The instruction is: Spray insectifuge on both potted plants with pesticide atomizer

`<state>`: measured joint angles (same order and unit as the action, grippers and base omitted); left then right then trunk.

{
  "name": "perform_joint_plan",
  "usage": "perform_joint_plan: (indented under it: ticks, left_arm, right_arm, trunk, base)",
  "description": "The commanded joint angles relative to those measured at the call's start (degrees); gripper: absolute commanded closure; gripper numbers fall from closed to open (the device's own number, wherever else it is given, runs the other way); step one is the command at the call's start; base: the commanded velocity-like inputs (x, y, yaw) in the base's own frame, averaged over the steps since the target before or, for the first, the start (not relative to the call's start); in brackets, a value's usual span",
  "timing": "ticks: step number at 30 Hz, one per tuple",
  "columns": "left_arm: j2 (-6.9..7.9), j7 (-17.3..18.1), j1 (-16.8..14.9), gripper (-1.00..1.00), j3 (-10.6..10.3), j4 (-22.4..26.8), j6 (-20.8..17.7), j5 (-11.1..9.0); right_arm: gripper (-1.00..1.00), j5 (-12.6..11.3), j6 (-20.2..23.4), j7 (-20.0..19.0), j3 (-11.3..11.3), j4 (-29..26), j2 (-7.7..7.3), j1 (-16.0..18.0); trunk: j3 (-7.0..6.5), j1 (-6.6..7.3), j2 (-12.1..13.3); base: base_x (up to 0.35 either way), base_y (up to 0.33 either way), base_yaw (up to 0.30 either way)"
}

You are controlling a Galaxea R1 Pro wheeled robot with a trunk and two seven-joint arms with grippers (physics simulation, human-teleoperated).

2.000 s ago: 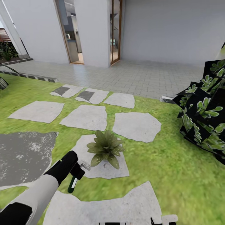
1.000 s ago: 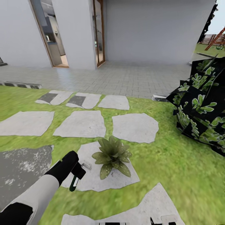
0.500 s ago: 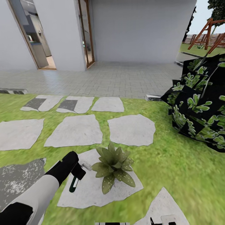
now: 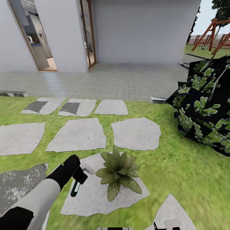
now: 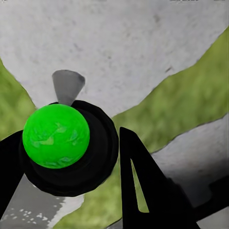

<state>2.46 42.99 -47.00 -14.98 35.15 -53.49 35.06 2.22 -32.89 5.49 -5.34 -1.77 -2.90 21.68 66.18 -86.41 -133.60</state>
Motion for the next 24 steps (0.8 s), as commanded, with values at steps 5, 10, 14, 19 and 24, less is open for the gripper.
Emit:
perform_joint_plan:
  ticks: [5,10,14,19,24]
  left_arm:
    - [0.12,1.60,0.05,1.00,-0.23,-0.05,0.71,0.55]
    - [1.39,4.38,0.02,1.00,-0.44,-0.53,2.79,0.89]
    - [2.11,5.39,-0.19,1.00,-1.07,-0.92,2.85,2.29]
    - [1.80,6.86,-0.33,1.00,-3.47,-0.90,2.94,6.44]
    - [1.98,10.45,-0.29,1.00,-9.82,-0.61,3.41,6.87]
  right_arm:
    - [-1.00,0.22,-0.07,0.57,-0.46,0.01,-0.05,0.02]
    - [-1.00,0.24,-0.07,0.57,-0.46,0.01,-0.04,0.05]
    - [-1.00,0.24,-0.07,0.57,-0.46,0.01,-0.03,0.03]
    - [-1.00,0.24,-0.07,0.57,-0.46,0.07,-0.03,0.02]
    - [-1.00,0.24,-0.07,0.57,-0.46,0.09,-0.02,0.03]
  trunk:
    - [0.05,0.01,-0.02]
    - [0.05,0.01,-0.02]
    - [0.05,0.01,-0.02]
    - [0.05,0.01,-0.02]
    - [0.05,0.01,-0.02]
  base:
    - [0.000,0.000,0.000]
    - [0.000,0.000,0.000]
    - [0.000,0.000,0.000]
    - [0.000,0.000,0.000]
    - [0.000,0.000,0.000]
